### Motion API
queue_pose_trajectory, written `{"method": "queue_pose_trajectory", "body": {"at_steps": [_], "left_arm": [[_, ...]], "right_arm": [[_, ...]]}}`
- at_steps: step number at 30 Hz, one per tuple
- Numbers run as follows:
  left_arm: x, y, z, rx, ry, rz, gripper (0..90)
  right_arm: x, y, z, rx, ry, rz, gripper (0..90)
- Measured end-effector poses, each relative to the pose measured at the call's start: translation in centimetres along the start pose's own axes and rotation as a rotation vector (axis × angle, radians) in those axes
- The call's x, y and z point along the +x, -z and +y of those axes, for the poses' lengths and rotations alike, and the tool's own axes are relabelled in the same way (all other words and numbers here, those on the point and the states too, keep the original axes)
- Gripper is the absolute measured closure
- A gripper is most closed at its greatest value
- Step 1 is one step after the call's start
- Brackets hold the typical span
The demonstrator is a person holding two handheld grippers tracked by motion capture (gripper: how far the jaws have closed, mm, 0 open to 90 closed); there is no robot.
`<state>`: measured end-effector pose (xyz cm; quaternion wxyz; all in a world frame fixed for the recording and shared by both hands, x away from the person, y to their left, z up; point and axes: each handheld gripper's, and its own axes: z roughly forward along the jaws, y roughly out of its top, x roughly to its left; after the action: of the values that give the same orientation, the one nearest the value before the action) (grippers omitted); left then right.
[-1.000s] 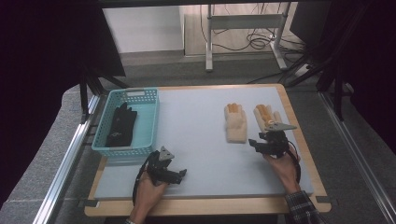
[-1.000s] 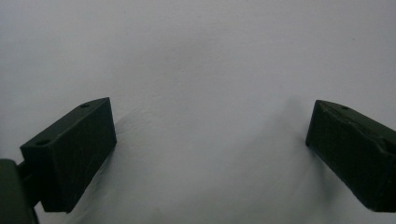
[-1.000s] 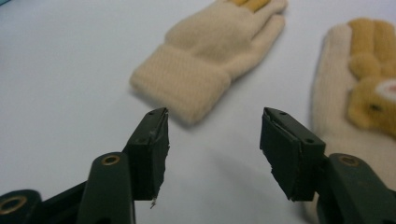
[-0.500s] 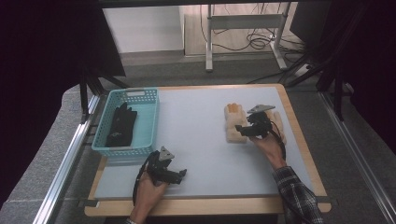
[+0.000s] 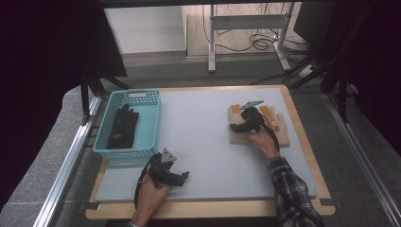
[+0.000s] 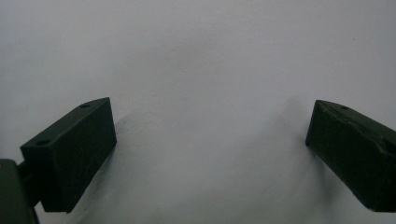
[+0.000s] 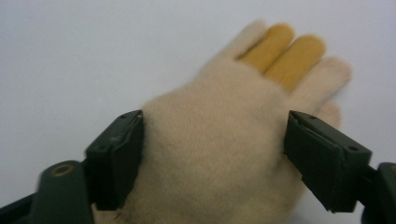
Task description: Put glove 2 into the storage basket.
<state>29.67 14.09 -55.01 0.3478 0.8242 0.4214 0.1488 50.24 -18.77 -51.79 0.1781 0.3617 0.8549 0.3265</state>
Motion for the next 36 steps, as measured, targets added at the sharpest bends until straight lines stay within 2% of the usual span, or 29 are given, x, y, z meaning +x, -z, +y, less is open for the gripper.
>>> {"method": "queue_pose_trajectory", "body": {"at_steps": [1,2,3,8,10,13,17,18,19,20,21,23,27,30,31,33,34,36], "left_arm": [[0.0,0.0,0.0,0.0,0.0,0.0,2.0],[0.0,0.0,0.0,0.0,0.0,0.0,2.1],[0.0,0.0,0.0,0.0,-0.001,0.0,2.0],[0.0,0.0,0.0,0.0,-0.001,0.0,2.0],[0.0,0.0,0.0,-0.003,0.003,0.0,2.0],[0.0,0.0,0.0,-0.004,0.004,0.0,2.1],[0.0,0.0,0.0,-0.003,0.004,0.0,2.0],[0.0,0.0,0.0,-0.003,0.004,0.0,2.0],[0.0,0.0,0.0,-0.003,0.003,0.0,2.0],[0.0,0.0,0.0,-0.003,0.004,0.0,2.0],[0.0,0.0,0.0,-0.003,0.004,0.001,2.1],[0.0,0.0,0.0,-0.003,0.003,0.001,2.0],[0.0,0.0,0.0,-0.002,0.002,0.002,2.1],[0.0,0.0,0.0,-0.003,0.001,0.002,2.0],[0.0,0.0,0.0,-0.003,0.003,0.001,2.0],[0.0,0.0,0.0,-0.003,0.003,0.001,2.1],[0.0,0.0,0.0,-0.003,0.003,0.001,2.1],[0.0,0.0,0.0,-0.003,0.003,0.001,2.0]], "right_arm": [[0.0,-0.2,-0.2,0.016,-0.009,0.018,28.2],[0.0,-0.2,-0.2,0.016,-0.009,0.018,28.2],[0.2,-0.1,-0.4,0.007,-0.014,0.053,43.6],[0.6,0.3,-0.3,0.023,-0.04,0.06,54.8],[0.6,0.4,-0.3,0.023,-0.04,0.059,55.4],[1.0,1.7,-0.1,-0.012,-0.033,0.036,57.0],[2.1,4.1,0.4,-0.063,-0.036,0.069,57.3],[2.1,4.1,0.4,-0.063,-0.036,0.069,57.3],[2.6,4.7,0.5,-0.076,-0.032,0.079,57.3],[3.8,5.9,0.7,-0.095,-0.024,0.101,57.2],[4.4,6.4,0.7,-0.103,-0.024,0.117,57.1],[4.8,6.8,0.7,-0.107,-0.024,0.13,57.0],[7.9,8.2,0.0,-0.107,-0.028,0.18,56.1],[9.1,8.3,-0.6,-0.102,-0.03,0.185,55.4],[10.3,7.9,-1.5,-0.087,-0.033,0.181,54.7],[10.6,7.8,-1.8,-0.085,-0.036,0.179,54.4],[11.5,7.1,-2.8,-0.076,-0.045,0.193,52.8],[11.8,6.9,-3.0,-0.072,-0.048,0.198,51.2]]}}
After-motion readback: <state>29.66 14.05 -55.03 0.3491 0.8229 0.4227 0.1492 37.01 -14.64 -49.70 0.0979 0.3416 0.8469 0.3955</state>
